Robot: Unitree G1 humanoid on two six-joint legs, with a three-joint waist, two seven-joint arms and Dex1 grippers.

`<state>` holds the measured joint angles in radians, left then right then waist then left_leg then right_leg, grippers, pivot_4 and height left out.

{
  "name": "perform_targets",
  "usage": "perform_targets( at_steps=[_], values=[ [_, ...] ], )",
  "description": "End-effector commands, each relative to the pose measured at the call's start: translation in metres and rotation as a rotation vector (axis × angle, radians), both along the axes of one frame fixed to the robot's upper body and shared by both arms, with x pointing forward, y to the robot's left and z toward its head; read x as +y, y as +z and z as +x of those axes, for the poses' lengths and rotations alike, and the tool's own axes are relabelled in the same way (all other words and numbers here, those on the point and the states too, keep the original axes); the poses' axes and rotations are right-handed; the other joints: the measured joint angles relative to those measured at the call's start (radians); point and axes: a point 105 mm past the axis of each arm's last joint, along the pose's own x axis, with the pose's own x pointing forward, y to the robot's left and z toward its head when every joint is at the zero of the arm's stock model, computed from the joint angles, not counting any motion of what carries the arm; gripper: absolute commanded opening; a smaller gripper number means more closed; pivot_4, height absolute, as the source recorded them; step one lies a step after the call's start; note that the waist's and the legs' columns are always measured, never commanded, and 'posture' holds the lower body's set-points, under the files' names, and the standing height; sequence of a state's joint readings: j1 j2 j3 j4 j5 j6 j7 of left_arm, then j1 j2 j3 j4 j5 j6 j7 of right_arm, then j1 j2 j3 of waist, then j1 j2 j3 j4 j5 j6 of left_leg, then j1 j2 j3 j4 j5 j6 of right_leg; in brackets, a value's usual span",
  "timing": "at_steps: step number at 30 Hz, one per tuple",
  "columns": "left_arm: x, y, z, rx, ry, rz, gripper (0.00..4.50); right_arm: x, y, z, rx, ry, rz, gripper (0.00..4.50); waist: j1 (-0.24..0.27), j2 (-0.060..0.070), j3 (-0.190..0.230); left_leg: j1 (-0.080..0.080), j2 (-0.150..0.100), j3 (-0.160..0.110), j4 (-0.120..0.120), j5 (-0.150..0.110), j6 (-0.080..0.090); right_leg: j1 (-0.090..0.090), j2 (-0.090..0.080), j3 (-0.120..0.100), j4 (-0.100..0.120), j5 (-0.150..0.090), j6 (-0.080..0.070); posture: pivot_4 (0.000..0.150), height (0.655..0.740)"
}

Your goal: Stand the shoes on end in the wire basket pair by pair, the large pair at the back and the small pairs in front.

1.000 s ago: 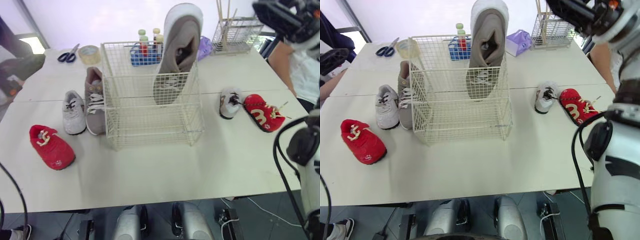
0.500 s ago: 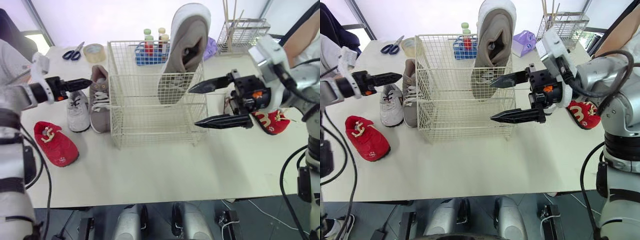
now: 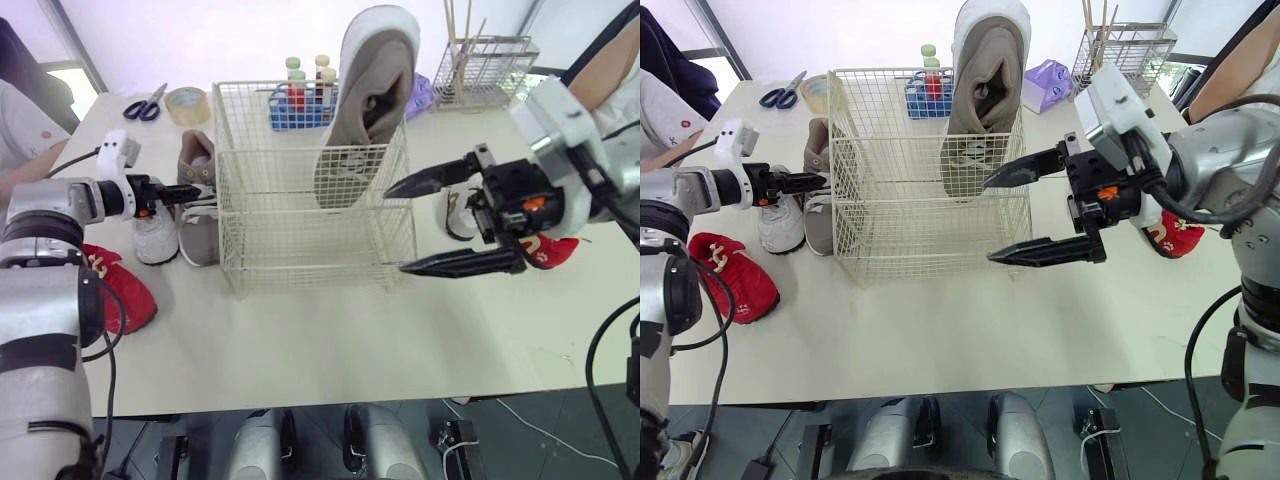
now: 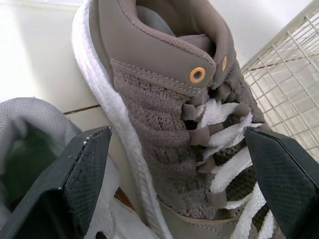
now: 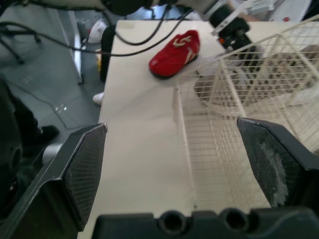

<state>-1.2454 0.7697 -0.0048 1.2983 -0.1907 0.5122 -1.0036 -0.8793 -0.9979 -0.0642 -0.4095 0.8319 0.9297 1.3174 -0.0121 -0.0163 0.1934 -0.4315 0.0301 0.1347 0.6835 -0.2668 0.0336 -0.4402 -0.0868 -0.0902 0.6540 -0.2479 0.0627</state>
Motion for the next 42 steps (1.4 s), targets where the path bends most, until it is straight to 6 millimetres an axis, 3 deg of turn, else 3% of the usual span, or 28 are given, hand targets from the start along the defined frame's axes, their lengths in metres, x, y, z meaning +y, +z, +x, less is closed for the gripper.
perform_targets(
  at_steps=[1,3,9,11,13,17,22,27,30,33,38,42],
  values=[
    [-0.004,0.001,0.001,-0.011,-0.012,-0.011,4.17,0.002,0.009,-0.008,-0.058,0.042,-0.006,4.5,0.0,0.0,0.0,0.0,0.0,0.0,0.0,0.0,0.0,0.0,0.0,0.0,0.0,0.0,0.0,0.15,0.74],
    [-0.006,-0.001,0.003,-0.016,-0.015,-0.007,3.57,0.002,0.007,-0.004,-0.062,0.036,-0.009,4.5,0.0,0.0,0.0,0.0,0.0,0.0,0.0,0.0,0.0,0.0,0.0,0.0,0.0,0.0,0.0,0.15,0.74],
    [-0.009,0.008,0.007,-0.064,0.0,-0.049,0.7,0.003,0.004,-0.001,-0.064,0.045,-0.012,4.5,0.004,0.0,0.0,0.0,0.0,0.0,0.001,0.0,0.0,0.0,0.0,0.0,0.0,0.0,0.001,0.15,0.74],
    [-0.008,0.014,0.008,-0.084,0.013,-0.078,0.03,0.003,0.004,-0.001,-0.066,0.051,-0.01,4.5,0.004,0.0,0.0,-0.001,-0.001,0.0,0.001,0.0,0.001,0.0,0.0,0.0,0.0,0.001,0.001,0.15,0.74],
    [-0.004,0.025,0.009,-0.123,0.046,-0.118,0.03,0.003,0.005,0.0,-0.066,0.052,-0.004,4.5,0.002,-0.001,0.0,-0.001,-0.001,0.0,0.002,0.0,0.001,0.0,0.0,0.0,0.0,0.001,0.002,0.15,0.74],
    [0.012,0.064,0.01,-0.264,0.129,-0.241,0.03,0.003,0.007,0.003,-0.069,0.046,0.015,4.5,0.0,-0.002,0.001,-0.003,0.0,0.0,0.002,0.0,0.001,-0.002,0.0,0.0,0.0,0.001,0.002,0.15,0.74],
    [0.039,0.134,-0.002,-0.529,0.227,-0.319,0.03,0.001,0.015,0.006,-0.082,0.021,0.047,4.5,-0.001,-0.004,0.002,-0.004,0.0,0.0,0.002,0.0,0.001,-0.003,0.0,0.0,0.0,0.001,0.002,0.15,0.74],
    [0.058,0.214,-0.033,-0.896,0.297,-0.24,0.03,-0.005,0.028,0.011,-0.113,-0.025,0.085,4.5,0.0,-0.004,0.002,-0.005,0.0,0.0,0.002,0.0,0.001,-0.003,0.0,0.0,-0.001,0.002,0.003,0.15,0.74],
    [0.028,0.267,-0.059,-1.125,0.209,-0.199,0.03,-0.009,0.037,0.014,-0.137,-0.053,0.11,4.5,0.007,-0.004,0.002,-0.005,-0.001,0.0,0.002,0.0,0.001,-0.003,0.0,0.0,-0.001,0.002,0.003,0.15,0.74],
    [-0.027,0.29,-0.072,-1.268,0.071,-0.143,0.03,-0.01,0.045,0.016,-0.163,-0.078,0.134,4.5,0.027,-0.005,0.002,-0.006,-0.002,0.0,0.004,0.0,0.001,-0.002,0.0,0.0,-0.002,0.004,0.006,0.15,0.74],
    [-0.087,0.287,-0.069,-1.373,-0.058,-0.1,0.03,-0.017,0.052,0.018,-0.202,-0.132,0.123,4.5,0.026,-0.004,0.001,-0.006,-0.002,0.0,0.011,-0.003,0.005,0.002,0.0,0.0,-0.002,0.006,0.009,0.15,0.74],
    [-0.122,0.274,-0.058,-1.393,-0.155,-0.085,0.03,-0.023,0.058,0.014,-0.228,-0.176,0.119,4.5,0.023,-0.004,0.001,-0.006,-0.002,0.0,0.014,-0.003,0.006,0.002,0.0,0.0,0.0,0.006,0.01,0.15,0.74]
  ],
)
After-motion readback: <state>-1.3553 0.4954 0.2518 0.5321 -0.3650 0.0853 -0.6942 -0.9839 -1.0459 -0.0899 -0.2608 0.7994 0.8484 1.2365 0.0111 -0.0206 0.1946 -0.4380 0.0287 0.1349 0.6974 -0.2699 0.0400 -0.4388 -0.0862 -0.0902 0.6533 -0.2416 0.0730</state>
